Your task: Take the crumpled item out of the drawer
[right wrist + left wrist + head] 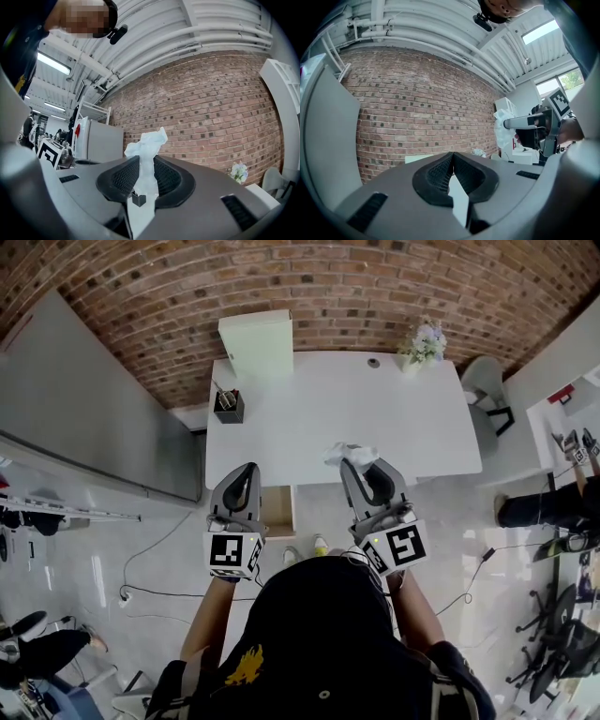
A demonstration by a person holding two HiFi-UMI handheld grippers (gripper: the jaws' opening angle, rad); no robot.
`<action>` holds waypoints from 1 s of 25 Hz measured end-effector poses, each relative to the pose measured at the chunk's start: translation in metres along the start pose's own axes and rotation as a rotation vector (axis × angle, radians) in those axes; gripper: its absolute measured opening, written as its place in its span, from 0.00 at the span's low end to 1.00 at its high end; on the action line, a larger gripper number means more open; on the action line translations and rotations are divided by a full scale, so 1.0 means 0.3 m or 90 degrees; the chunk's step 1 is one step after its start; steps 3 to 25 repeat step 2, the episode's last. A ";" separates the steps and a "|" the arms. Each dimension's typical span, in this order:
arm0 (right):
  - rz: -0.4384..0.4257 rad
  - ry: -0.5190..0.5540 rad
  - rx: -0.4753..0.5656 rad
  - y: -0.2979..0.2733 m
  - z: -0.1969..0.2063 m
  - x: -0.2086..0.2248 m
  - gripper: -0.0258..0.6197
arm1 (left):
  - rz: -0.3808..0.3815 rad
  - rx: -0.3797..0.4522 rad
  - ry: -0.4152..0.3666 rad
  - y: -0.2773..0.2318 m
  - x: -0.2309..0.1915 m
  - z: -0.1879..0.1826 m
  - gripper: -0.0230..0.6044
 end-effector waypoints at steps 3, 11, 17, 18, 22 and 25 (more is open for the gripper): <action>-0.002 -0.007 -0.003 0.006 0.007 -0.009 0.23 | -0.009 -0.002 -0.004 0.019 -0.016 0.002 0.07; -0.002 -0.007 -0.003 0.006 0.007 -0.009 0.23 | -0.009 -0.002 -0.004 0.019 -0.016 0.002 0.07; -0.002 -0.007 -0.003 0.006 0.007 -0.009 0.23 | -0.009 -0.002 -0.004 0.019 -0.016 0.002 0.07; -0.002 -0.007 -0.003 0.006 0.007 -0.009 0.23 | -0.009 -0.002 -0.004 0.019 -0.016 0.002 0.07; -0.002 -0.007 -0.003 0.006 0.007 -0.009 0.23 | -0.009 -0.002 -0.004 0.019 -0.016 0.002 0.07; -0.002 -0.007 -0.003 0.006 0.007 -0.009 0.23 | -0.009 -0.002 -0.004 0.019 -0.016 0.002 0.07</action>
Point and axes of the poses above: the fingertips, and each gripper's own axes: y backward along the fingers, x to its right, z out of its underside, the point moved 5 cm from there along y, backward along the fingers, and after that the axes turned 2 degrees about y, right-handed, at the moved point
